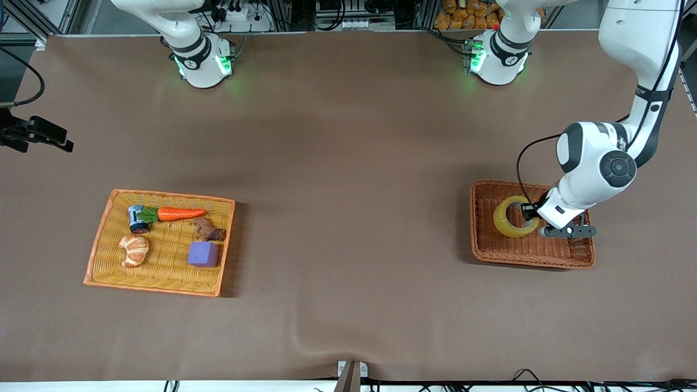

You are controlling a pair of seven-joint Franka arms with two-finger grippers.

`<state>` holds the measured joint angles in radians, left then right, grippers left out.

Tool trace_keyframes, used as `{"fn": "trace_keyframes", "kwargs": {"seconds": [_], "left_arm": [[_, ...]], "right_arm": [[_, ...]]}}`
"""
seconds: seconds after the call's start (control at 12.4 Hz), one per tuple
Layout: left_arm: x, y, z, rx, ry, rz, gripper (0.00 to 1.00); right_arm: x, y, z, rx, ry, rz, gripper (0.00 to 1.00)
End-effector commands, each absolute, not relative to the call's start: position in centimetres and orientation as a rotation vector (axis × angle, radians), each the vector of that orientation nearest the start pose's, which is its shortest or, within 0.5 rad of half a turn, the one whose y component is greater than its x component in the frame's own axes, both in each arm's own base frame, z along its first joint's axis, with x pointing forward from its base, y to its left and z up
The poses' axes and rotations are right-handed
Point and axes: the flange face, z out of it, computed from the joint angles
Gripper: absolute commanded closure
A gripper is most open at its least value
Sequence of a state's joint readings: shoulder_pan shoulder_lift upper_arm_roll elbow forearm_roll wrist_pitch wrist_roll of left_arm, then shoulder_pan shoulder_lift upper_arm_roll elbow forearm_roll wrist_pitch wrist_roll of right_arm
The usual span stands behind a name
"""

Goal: Transfer tape with both arms
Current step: 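Open the left gripper to release the tape in the basket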

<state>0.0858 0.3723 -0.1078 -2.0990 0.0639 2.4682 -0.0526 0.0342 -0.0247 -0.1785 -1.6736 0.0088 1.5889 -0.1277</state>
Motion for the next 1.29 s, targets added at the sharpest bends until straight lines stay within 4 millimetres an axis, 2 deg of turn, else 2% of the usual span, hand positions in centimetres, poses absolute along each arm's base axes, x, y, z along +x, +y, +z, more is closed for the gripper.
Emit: {"fn": "trace_keyframes", "kwargs": {"seconds": [0.0,0.08,0.24,0.32,0.48,0.65,0.73,0.89,0.97,1.05,1.21], "left_arm": [[58.4,1.0,23.2,-3.133,0.109,-0.028,1.00],[58.5,1.7,22.7,-3.132,0.138,-0.035,1.00],[58.6,1.7,21.6,-3.136,0.155,-0.048,1.00],[58.8,1.7,21.5,-3.137,0.157,-0.048,0.85],[59.4,1.3,22.5,-3.127,0.211,-0.079,0.00],[61.1,1.4,25.6,-3.108,0.331,-0.074,0.00],[62.0,1.2,30.1,-3.095,0.328,-0.102,0.00],[63.4,-1.7,37.2,-3.109,0.357,-0.010,0.00],[63.9,-2.0,40.4,-3.116,0.281,0.028,0.00],[64.0,-3.4,43.7,-3.124,0.169,0.018,0.00],[63.6,-6.3,48.9,-3.129,0.000,-0.009,0.00]], "right_arm": [[53.8,-8.9,59.7,-3.128,0.026,0.078,0.00],[53.9,-8.7,59.8,-3.122,0.031,0.064,0.00],[54.2,-8.4,60.1,-3.083,0.040,0.009,0.00],[54.2,-8.4,60.1,-3.085,0.040,0.007,0.00],[54.1,-8.5,60.2,-3.092,0.039,0.011,0.00],[54.1,-8.4,60.2,-3.096,0.034,0.014,0.00],[54.2,-8.2,60.2,-3.101,0.019,0.015,0.00],[54.4,-8.0,61.1,-3.130,0.008,0.003,0.00],[54.5,-8.0,61.0,-3.130,0.008,0.003,0.00],[54.4,-8.0,61.0,-3.130,0.008,0.005,0.00],[54.4,-8.0,61.0,-3.128,0.008,0.005,0.00]]}}
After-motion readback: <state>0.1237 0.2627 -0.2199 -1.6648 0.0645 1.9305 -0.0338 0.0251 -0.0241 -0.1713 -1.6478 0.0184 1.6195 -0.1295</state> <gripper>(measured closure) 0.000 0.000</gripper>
